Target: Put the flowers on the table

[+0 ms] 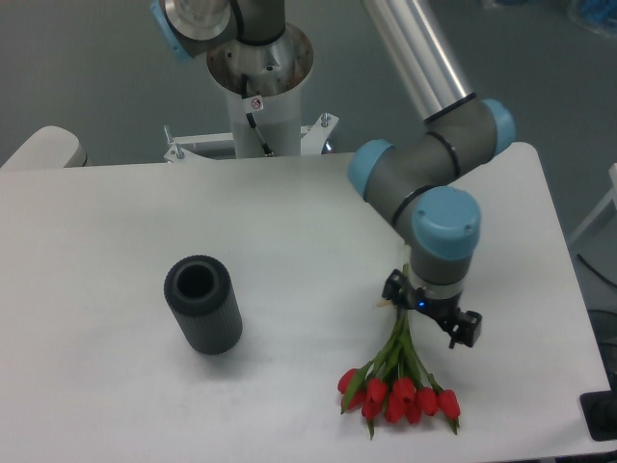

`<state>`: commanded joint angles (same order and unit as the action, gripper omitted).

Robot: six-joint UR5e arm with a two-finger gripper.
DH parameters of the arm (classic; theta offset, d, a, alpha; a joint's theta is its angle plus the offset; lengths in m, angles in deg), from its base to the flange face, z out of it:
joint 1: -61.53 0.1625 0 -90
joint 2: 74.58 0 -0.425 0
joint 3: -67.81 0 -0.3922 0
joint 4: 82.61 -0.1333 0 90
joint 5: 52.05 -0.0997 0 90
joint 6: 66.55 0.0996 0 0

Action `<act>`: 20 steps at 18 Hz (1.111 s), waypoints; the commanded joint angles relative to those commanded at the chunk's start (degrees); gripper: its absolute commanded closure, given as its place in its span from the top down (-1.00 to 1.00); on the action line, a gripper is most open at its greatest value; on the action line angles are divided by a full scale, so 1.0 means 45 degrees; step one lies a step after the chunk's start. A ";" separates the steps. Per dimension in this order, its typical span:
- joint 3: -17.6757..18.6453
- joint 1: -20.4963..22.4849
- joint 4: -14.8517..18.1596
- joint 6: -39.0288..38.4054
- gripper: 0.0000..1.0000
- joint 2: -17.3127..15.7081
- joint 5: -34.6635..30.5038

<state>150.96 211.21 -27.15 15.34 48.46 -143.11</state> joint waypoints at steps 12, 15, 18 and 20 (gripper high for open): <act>-0.0801 0.1016 0.0039 0.5747 1.00 0.0371 0.0000; -0.0743 0.1016 0.0039 0.5709 1.00 0.0410 0.0019; -0.0664 0.1016 0.0039 0.5591 1.00 0.0410 0.0039; -0.0587 0.0996 0.0039 0.5572 1.00 0.0410 0.0039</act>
